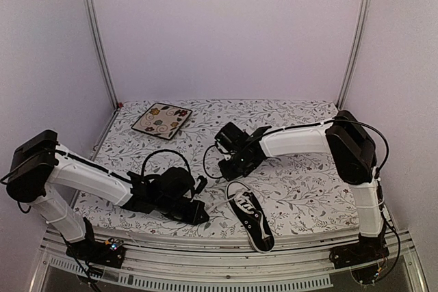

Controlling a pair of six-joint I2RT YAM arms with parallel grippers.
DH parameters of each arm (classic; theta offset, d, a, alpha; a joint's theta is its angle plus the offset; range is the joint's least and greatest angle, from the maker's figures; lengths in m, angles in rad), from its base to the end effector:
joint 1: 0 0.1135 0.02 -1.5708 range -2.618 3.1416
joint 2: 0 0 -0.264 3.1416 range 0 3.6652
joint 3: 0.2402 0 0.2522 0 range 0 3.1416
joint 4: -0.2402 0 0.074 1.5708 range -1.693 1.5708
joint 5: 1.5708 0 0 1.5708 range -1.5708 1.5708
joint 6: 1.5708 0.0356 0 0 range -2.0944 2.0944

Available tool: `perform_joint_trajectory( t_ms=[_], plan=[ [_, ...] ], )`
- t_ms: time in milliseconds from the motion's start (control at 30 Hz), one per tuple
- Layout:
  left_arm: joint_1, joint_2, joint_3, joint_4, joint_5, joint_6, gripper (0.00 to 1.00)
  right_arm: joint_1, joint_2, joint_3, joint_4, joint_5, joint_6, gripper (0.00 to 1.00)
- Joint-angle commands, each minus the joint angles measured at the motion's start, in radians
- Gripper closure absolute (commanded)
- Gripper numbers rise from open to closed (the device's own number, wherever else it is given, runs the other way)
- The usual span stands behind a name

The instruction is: Tie the shoes

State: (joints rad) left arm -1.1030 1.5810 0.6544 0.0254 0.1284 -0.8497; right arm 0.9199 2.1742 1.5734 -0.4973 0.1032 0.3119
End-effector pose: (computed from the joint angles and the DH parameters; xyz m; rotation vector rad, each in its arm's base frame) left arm 0.1247 -0.2570 0.1319 0.4059 2.7036 -0.8862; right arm 0.2790 0.3602 0.1445 -0.7720 2.5723 0.2604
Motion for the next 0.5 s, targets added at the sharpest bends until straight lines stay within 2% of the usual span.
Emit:
perform_joint_trajectory(
  t_ms=[0,233,267,300,333,467],
  plan=[
    [0.003,-0.01,-0.004,0.022,0.011,-0.002,1.0,-0.002,0.058,0.052,-0.033,0.062,-0.036,0.64],
    [0.002,-0.015,-0.003,0.021,0.011,-0.002,1.0,-0.002,0.083,0.061,-0.042,0.084,-0.027,0.74],
    [0.002,-0.015,0.0,0.021,0.011,-0.001,1.0,-0.002,0.086,0.062,-0.043,0.085,-0.024,0.77],
    [0.002,-0.014,0.001,0.022,0.011,0.0,1.0,-0.001,0.089,0.062,-0.046,0.085,-0.024,0.88],
    [0.003,-0.013,0.003,0.021,0.012,0.0,1.0,-0.002,0.094,0.062,-0.049,0.085,-0.022,0.95],
    [0.002,-0.02,0.006,0.018,0.005,-0.001,1.0,-0.002,0.088,0.053,-0.06,0.123,-0.012,0.98]
  ],
)
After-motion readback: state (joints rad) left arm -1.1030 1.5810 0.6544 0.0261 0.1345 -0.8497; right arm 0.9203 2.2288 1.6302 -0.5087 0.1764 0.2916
